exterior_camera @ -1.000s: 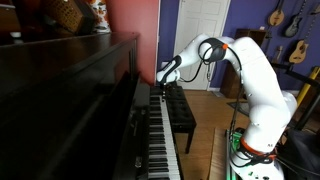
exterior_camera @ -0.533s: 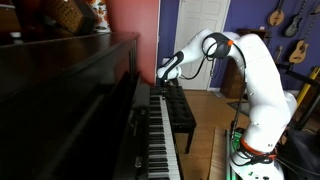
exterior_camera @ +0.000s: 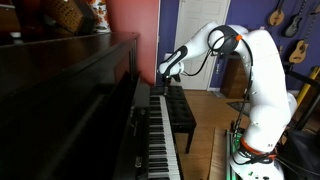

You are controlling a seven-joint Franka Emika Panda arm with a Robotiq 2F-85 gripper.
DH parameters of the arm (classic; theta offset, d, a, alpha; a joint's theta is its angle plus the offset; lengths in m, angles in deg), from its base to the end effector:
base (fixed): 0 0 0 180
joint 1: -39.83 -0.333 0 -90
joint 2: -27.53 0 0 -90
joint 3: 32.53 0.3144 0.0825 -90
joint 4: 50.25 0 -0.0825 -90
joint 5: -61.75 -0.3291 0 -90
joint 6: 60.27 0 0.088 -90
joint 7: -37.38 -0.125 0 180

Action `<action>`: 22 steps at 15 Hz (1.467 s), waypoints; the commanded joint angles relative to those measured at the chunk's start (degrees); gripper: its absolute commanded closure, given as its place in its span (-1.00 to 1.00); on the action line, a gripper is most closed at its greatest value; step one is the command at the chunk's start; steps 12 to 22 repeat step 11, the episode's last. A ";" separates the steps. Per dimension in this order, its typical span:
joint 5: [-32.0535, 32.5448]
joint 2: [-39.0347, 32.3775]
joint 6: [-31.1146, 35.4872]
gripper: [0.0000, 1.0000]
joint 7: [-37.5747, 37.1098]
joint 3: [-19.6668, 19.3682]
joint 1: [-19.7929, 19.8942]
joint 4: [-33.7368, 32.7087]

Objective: Press a key at the right side of the keyboard

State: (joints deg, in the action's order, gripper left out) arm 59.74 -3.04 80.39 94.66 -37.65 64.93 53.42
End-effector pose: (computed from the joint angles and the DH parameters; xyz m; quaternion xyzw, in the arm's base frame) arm 0.5436 -0.3101 0.2780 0.9719 0.2283 0.0341 0.0471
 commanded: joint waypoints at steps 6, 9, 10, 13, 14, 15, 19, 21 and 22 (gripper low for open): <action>-1.52 11.17 0.12 -1.00 1.69 -0.90 0.40 9.74; -1.00 9.48 -0.22 -1.00 0.52 -1.63 -0.57 7.22; -1.09 9.95 -0.22 -1.00 0.55 -1.68 -0.61 7.71; -1.13 10.12 -0.22 -1.00 0.56 -1.70 -0.63 7.91; -1.13 10.12 -0.22 -1.00 0.56 -1.70 -0.63 7.91; -1.13 10.12 -0.22 -1.00 0.56 -1.70 -0.63 7.91; -1.13 10.12 -0.22 -1.00 0.56 -1.70 -0.63 7.91; -1.13 10.12 -0.22 -1.00 0.56 -1.70 -0.63 7.91; -1.13 10.12 -0.22 -1.00 0.56 -1.70 -0.63 7.91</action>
